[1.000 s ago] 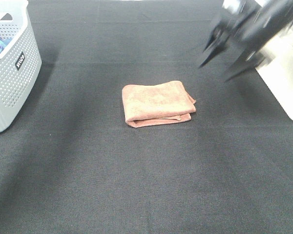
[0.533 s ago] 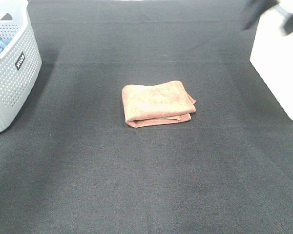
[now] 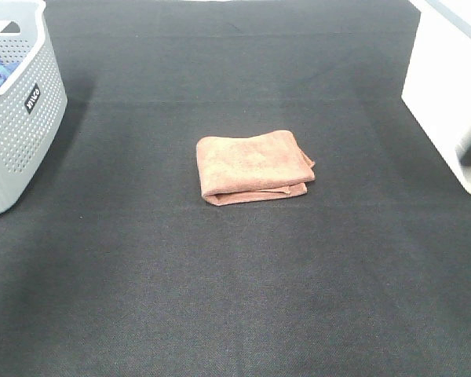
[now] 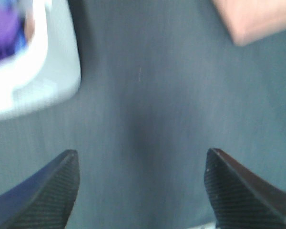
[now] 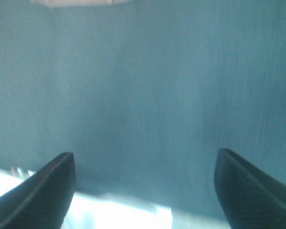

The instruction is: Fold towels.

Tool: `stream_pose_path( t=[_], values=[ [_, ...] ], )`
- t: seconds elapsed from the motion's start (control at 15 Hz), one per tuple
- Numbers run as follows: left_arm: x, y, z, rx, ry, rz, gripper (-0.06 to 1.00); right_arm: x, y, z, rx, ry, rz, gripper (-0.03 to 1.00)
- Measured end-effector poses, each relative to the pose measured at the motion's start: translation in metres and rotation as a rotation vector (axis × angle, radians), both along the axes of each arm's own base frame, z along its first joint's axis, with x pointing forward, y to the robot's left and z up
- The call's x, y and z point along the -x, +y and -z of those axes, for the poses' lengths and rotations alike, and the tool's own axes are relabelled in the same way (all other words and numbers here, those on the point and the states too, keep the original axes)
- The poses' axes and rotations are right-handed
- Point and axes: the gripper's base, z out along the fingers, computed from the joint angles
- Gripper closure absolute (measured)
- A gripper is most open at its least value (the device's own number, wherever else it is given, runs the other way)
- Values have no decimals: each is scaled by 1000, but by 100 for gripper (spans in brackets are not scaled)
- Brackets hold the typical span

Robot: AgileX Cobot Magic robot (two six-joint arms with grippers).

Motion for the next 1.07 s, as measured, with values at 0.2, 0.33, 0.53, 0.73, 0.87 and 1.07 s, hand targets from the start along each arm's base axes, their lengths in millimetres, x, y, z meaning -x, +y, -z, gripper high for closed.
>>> stream_pose_path(
  t=[0.2, 0.33, 0.53, 0.73, 0.87, 1.07],
  values=[
    [65, 19, 46, -11, 6, 15, 24, 55, -7, 41, 16, 42, 3, 21],
    [79, 23, 58, -21, 7, 31, 24, 68, -9, 49, 20, 36, 3, 21],
    [121, 35, 84, -22, -49, 55, 24, 107, -18, 52, 51, -98, -1, 21],
    [145, 41, 95, -23, -141, 91, 24, 134, -21, 40, 43, -281, -2, 21],
    [148, 42, 96, -11, -184, 95, 24, 145, -23, 37, 48, -355, -15, 21],
    [148, 38, 96, 7, -199, 149, 24, 150, -24, 37, 59, -402, -34, 21]
  ],
)
